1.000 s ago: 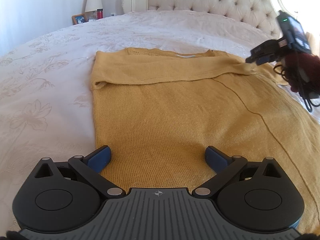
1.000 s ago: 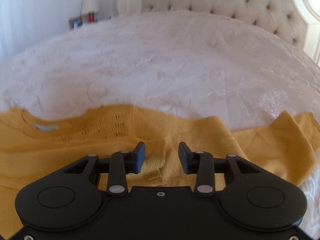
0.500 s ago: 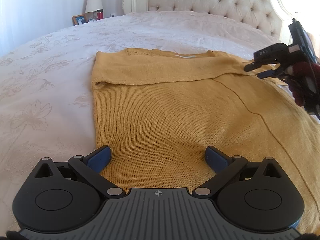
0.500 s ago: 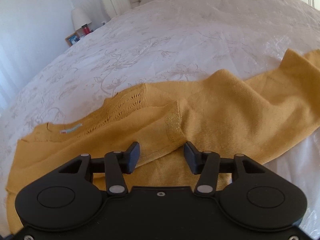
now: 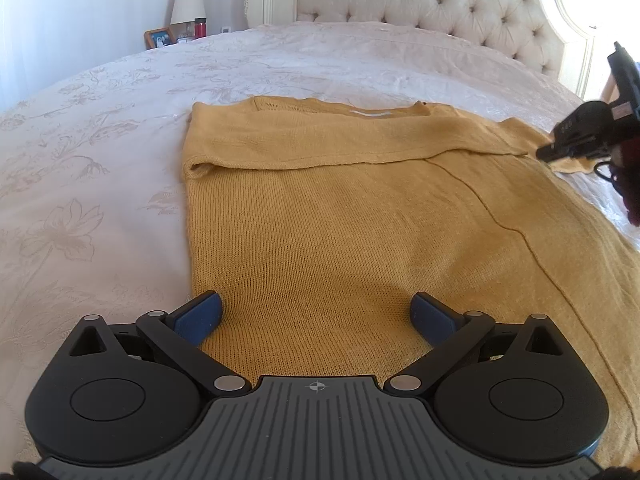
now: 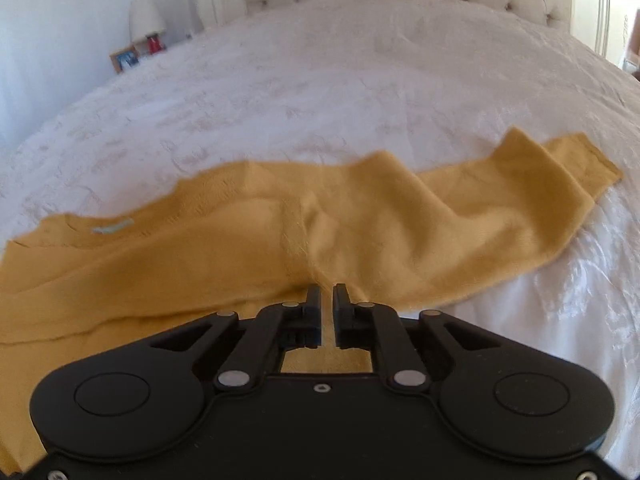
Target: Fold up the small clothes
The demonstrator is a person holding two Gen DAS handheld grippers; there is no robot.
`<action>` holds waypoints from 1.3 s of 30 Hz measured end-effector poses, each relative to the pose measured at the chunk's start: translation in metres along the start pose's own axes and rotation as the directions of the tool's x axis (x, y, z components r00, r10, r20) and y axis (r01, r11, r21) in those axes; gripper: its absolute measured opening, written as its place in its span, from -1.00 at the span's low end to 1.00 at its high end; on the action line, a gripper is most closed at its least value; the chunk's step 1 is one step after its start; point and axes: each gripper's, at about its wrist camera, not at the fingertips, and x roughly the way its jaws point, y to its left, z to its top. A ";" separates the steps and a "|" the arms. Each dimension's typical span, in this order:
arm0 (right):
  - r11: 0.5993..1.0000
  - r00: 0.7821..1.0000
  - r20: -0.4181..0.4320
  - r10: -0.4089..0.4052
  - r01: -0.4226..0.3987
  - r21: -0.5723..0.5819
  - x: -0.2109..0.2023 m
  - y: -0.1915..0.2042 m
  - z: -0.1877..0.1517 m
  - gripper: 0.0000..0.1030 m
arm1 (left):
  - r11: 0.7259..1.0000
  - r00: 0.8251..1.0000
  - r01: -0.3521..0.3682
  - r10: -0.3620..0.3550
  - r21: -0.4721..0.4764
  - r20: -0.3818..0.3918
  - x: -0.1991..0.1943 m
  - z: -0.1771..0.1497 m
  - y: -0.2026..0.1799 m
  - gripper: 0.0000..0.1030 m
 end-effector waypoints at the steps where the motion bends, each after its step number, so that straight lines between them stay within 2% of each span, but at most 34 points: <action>1: 1.000 0.999 0.020 0.026 -0.026 -0.018 -0.003 0.005 0.002 -0.63 | 1.000 1.000 0.000 0.000 -0.001 0.000 0.000 0.000 0.000 0.99; 2: 0.998 0.998 0.031 0.052 -0.051 -0.041 -0.004 0.013 0.005 -0.57 | 1.000 1.000 0.000 0.000 -0.003 0.000 0.000 0.000 0.000 0.99; 4: 0.990 0.993 0.042 0.112 -0.108 -0.090 -0.004 0.032 0.009 -0.16 | 1.000 1.000 0.007 -0.007 -0.012 0.002 0.000 0.000 0.001 0.99; 5: 0.985 0.989 0.044 0.143 -0.138 -0.108 -0.003 0.042 0.011 -0.11 | 1.000 1.000 0.012 -0.012 -0.019 0.006 -0.001 0.000 0.002 0.99; 10: 0.961 0.966 0.004 0.260 -0.258 -0.096 0.006 0.072 0.003 -0.10 | 0.996 0.998 0.051 -0.048 -0.069 0.039 -0.008 0.011 0.013 0.97; 12: 0.955 0.960 -0.009 0.279 -0.279 -0.101 0.008 0.076 -0.008 -0.10 | 0.995 0.998 0.023 -0.017 -0.095 0.066 -0.010 0.019 0.020 0.97; 16: 0.945 0.952 -0.041 0.305 -0.307 -0.109 0.007 0.080 -0.026 -0.10 | 0.995 0.998 -0.019 0.026 -0.100 0.064 -0.002 0.046 0.031 0.97; 21: 0.943 0.942 -0.032 0.334 -0.334 0.007 0.013 0.072 -0.033 -0.01 | 0.996 0.994 -0.032 0.040 -0.084 0.104 0.018 0.095 0.035 0.97; 25: 0.914 0.923 0.016 0.386 -0.384 0.129 0.018 0.065 -0.029 0.18 | 0.995 0.994 -0.032 0.041 -0.089 0.098 0.049 0.126 0.036 0.96; 27: 0.898 0.916 0.030 0.401 -0.399 0.183 0.023 0.063 -0.028 0.21 | 0.996 0.995 -0.032 0.040 -0.081 0.092 0.061 0.134 0.036 0.96; 29: 0.892 0.916 0.040 0.400 -0.399 0.214 0.028 0.061 -0.027 0.14 | 0.997 0.997 -0.023 0.029 -0.075 0.077 0.070 0.138 0.032 0.95; 30: 0.894 0.919 0.045 0.391 -0.391 0.219 0.030 0.061 -0.027 -0.21 | 0.997 0.998 -0.019 0.023 -0.071 0.064 0.075 0.140 0.029 0.95; 31: 0.902 0.927 0.044 0.372 -0.372 0.220 0.031 0.061 -0.027 -0.85 | 0.998 0.998 -0.018 0.022 -0.067 0.054 0.079 0.141 0.027 0.95; 32: 0.910 0.935 0.041 0.351 -0.351 0.218 0.031 0.060 -0.028 -0.82 | 0.998 0.999 -0.017 0.020 -0.064 0.044 0.083 0.142 0.026 0.95; 37: 0.936 0.950 0.040 0.310 -0.312 0.160 0.010 0.053 -0.035 -0.86 | 0.999 1.000 -0.021 0.022 -0.037 0.014 0.102 0.145 0.019 0.95; 39: 0.944 0.956 0.020 0.291 -0.291 0.155 0.008 0.049 -0.038 -0.89 | 0.999 0.999 -0.051 0.051 -0.017 -0.007 0.112 0.145 0.016 0.95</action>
